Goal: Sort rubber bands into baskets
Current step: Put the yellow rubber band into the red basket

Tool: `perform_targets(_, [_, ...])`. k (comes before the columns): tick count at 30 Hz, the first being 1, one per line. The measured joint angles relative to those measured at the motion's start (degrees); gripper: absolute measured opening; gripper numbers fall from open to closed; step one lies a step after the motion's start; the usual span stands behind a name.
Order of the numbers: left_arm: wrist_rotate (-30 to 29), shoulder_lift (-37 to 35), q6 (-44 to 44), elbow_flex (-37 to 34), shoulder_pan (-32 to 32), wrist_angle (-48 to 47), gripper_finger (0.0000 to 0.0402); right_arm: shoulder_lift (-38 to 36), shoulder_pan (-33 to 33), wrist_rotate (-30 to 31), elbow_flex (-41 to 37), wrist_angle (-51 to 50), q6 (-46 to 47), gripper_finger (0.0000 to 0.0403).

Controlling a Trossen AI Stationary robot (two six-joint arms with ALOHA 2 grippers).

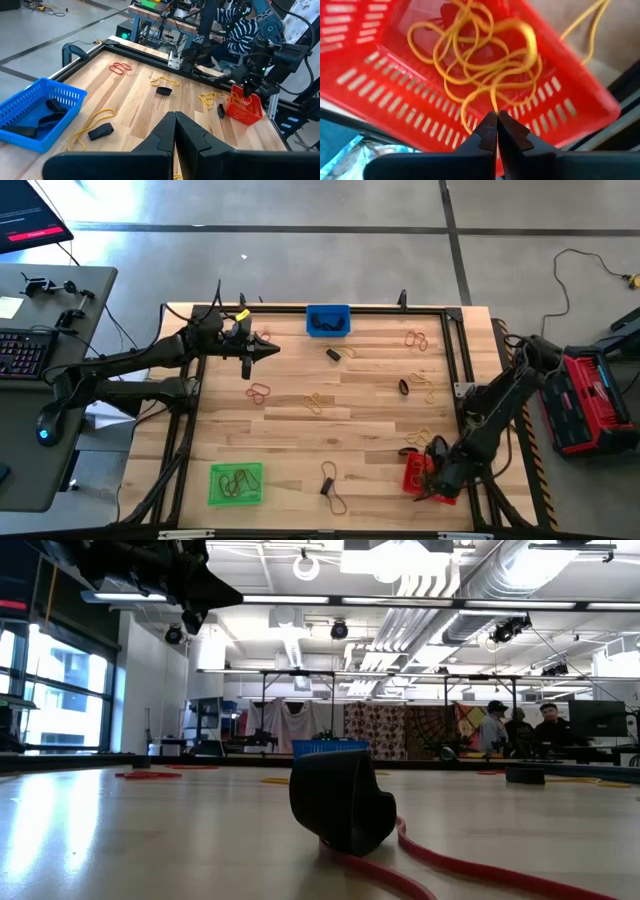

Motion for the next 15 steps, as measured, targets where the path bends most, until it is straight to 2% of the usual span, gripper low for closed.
perform_targets(3, [0.00, 0.00, 0.04, 0.00, 0.00, -0.02, 0.0000, 0.00, 1.25, 0.78, 0.00, 0.37, 2.75, 0.0000])
perform_targets(9, [-0.01, 0.00, 0.08, 0.00, 0.00, -0.02, 0.0000, 0.00, 1.51, 7.99, 0.00, 0.56, 3.74, 0.0000])
perform_targets(15, [-0.02, 0.00, 0.10, -0.01, 0.00, -0.83, 0.0000, 1.12, 1.50, 8.49, 0.00, -0.61, 1.83, 0.0000])
